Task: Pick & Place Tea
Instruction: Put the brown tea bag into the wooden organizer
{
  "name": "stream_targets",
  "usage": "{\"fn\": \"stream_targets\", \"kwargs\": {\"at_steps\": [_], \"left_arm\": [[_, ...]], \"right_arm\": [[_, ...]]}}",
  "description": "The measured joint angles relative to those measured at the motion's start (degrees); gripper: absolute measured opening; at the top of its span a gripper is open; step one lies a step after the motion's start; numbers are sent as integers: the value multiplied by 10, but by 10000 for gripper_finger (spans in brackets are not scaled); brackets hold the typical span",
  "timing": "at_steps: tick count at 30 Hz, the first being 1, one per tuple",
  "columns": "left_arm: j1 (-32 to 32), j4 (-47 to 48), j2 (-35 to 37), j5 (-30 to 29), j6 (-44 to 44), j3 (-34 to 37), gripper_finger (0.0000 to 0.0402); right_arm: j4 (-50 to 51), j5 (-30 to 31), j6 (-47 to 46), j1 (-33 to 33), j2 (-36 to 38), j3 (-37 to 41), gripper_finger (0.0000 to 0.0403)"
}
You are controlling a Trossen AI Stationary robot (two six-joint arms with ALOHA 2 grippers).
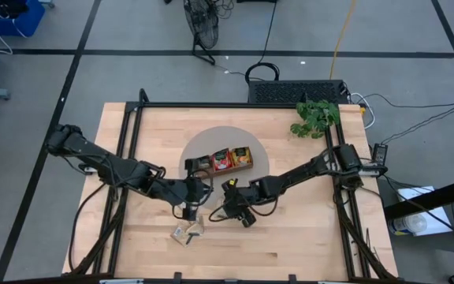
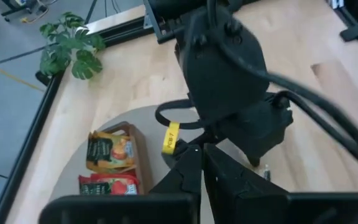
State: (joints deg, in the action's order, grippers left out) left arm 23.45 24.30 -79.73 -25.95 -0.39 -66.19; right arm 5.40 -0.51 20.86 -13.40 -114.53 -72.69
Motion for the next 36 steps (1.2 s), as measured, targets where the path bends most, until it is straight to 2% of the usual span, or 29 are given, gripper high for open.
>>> {"fn": "stream_targets", "kwargs": {"at_steps": [7,15,21,28,33,36], "left_arm": [[-17,7,0,0,18,0,4],[-34,23,0,1,17,0,36],[-39,39,0,2,1,0,39],[-39,46,0,13,-8,0,40],[-39,47,0,39,-11,0,40],[-38,49,0,40,-17,0,40]], "right_arm": [[-11,-17,8,19,-27,-1,222],[2,-73,-5,31,-57,-2,196],[10,-72,1,32,-73,-2,136],[-10,-66,-2,18,-41,0,17],[3,-70,-22,-12,0,4,9],[-22,-126,-38,-30,29,4,3]]}}
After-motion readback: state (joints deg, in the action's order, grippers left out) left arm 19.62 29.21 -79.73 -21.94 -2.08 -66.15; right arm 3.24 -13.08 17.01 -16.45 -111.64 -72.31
